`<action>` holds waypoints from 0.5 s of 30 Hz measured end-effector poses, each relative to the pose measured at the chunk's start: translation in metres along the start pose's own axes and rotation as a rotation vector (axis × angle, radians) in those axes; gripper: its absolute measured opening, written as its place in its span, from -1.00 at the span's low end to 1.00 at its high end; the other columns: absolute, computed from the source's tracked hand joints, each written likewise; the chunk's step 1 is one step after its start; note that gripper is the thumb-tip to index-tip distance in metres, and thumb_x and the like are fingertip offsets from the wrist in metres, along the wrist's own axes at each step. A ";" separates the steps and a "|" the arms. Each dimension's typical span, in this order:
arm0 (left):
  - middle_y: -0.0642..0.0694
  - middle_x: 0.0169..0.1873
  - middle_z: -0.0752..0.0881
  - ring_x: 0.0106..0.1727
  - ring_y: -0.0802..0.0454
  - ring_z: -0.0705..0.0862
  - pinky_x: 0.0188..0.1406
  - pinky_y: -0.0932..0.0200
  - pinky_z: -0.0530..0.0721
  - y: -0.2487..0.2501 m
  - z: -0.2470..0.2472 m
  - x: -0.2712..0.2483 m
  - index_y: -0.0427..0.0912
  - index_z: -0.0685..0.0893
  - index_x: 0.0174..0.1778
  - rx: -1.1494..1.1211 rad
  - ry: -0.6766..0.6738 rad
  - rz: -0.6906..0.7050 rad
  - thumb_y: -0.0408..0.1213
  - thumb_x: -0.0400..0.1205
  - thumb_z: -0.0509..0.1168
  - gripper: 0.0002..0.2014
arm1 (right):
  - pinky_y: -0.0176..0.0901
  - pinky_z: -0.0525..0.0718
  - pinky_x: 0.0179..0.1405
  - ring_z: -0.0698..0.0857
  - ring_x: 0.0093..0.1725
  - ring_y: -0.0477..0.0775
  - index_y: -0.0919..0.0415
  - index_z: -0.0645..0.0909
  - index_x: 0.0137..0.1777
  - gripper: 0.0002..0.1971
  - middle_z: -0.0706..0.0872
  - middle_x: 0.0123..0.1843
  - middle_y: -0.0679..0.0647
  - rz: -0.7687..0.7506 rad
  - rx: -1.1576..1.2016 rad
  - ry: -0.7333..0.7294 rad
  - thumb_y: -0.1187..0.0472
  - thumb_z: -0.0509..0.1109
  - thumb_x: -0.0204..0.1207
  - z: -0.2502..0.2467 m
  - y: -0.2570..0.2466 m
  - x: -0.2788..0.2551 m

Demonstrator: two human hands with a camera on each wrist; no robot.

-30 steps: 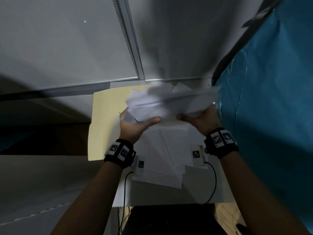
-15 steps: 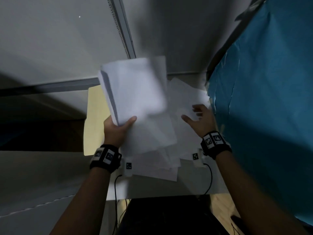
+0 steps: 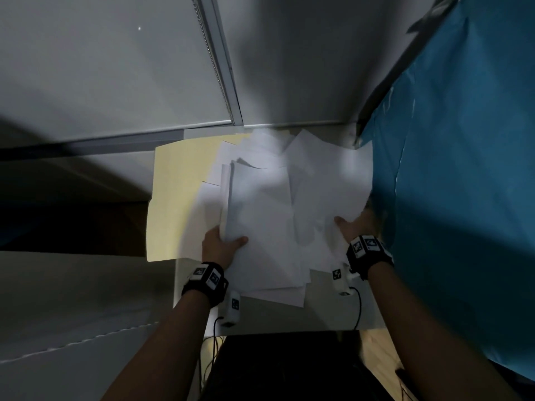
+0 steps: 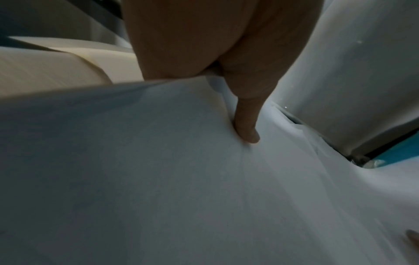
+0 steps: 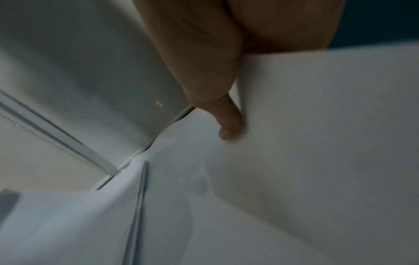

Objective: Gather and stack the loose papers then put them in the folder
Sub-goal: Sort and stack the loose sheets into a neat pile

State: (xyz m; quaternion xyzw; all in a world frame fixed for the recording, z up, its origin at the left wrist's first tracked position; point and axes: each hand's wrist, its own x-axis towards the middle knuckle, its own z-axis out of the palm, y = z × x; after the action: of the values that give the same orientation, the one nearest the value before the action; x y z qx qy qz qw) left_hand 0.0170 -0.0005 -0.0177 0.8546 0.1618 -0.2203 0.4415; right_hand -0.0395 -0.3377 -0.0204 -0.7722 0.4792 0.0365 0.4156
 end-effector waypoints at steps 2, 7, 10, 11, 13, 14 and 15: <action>-0.17 0.02 0.88 0.05 -0.23 0.86 0.08 -0.22 0.87 0.000 0.001 0.000 -0.17 0.84 0.15 0.016 -0.004 0.002 -0.14 0.39 0.77 -0.55 | 0.15 0.64 0.35 0.63 0.36 0.28 0.23 0.33 0.58 0.04 0.60 0.44 0.23 0.012 -0.024 0.009 -0.07 0.76 0.14 0.002 -0.006 -0.004; -0.19 0.13 0.89 0.11 -0.22 0.85 0.14 -0.18 0.85 0.002 0.002 -0.001 -0.19 0.83 0.30 0.063 -0.018 0.003 -0.12 0.38 0.76 -0.42 | 0.01 0.66 0.29 0.61 0.35 0.28 0.34 0.33 0.51 0.03 0.58 0.44 0.26 0.135 0.003 -0.043 0.00 0.78 0.10 0.013 -0.035 -0.005; -0.19 0.14 0.88 0.11 -0.22 0.85 0.13 -0.15 0.85 0.005 0.003 -0.002 -0.19 0.82 0.32 0.060 -0.025 -0.004 -0.13 0.40 0.76 -0.42 | -0.22 0.60 0.11 0.68 0.31 0.25 0.45 0.43 0.51 -0.20 0.65 0.35 0.14 0.185 0.025 -0.107 0.18 0.68 0.33 0.013 -0.037 -0.002; -0.19 0.14 0.89 0.11 -0.22 0.86 0.13 -0.16 0.86 0.005 0.002 -0.002 -0.19 0.82 0.32 0.057 -0.025 -0.005 -0.14 0.39 0.76 -0.42 | -0.23 0.57 0.12 0.66 0.37 0.25 0.47 0.38 0.58 -0.15 0.62 0.45 0.21 0.203 0.052 -0.124 0.18 0.68 0.37 0.011 -0.036 -0.002; -0.18 0.13 0.89 0.10 -0.22 0.86 0.13 -0.18 0.86 0.005 0.001 -0.002 -0.18 0.83 0.31 0.051 -0.028 -0.002 -0.13 0.39 0.76 -0.43 | -0.16 0.56 0.30 0.61 0.45 0.24 0.44 0.32 0.64 -0.08 0.53 0.56 0.23 0.203 0.156 -0.164 0.16 0.70 0.38 0.005 -0.037 0.000; -0.18 0.12 0.89 0.09 -0.21 0.86 0.12 -0.17 0.87 0.006 0.001 -0.003 -0.18 0.83 0.30 0.049 -0.024 0.001 -0.13 0.39 0.76 -0.43 | -0.08 0.58 0.37 0.62 0.41 0.22 0.43 0.37 0.62 -0.12 0.56 0.54 0.18 0.198 0.229 -0.179 0.17 0.70 0.37 0.002 -0.038 0.001; -0.18 0.12 0.89 0.08 -0.21 0.86 0.12 -0.15 0.86 0.006 0.001 -0.003 -0.18 0.83 0.29 0.042 -0.020 0.004 -0.14 0.39 0.76 -0.44 | 0.02 0.61 0.38 0.66 0.34 0.21 0.41 0.44 0.58 -0.18 0.60 0.47 0.12 0.197 0.291 -0.204 0.20 0.70 0.36 0.000 -0.039 0.002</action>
State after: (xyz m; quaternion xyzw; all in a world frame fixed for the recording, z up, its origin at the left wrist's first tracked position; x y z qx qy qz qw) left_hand 0.0174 -0.0049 -0.0122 0.8617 0.1508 -0.2315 0.4255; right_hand -0.0087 -0.3317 0.0021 -0.6459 0.5081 0.0853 0.5634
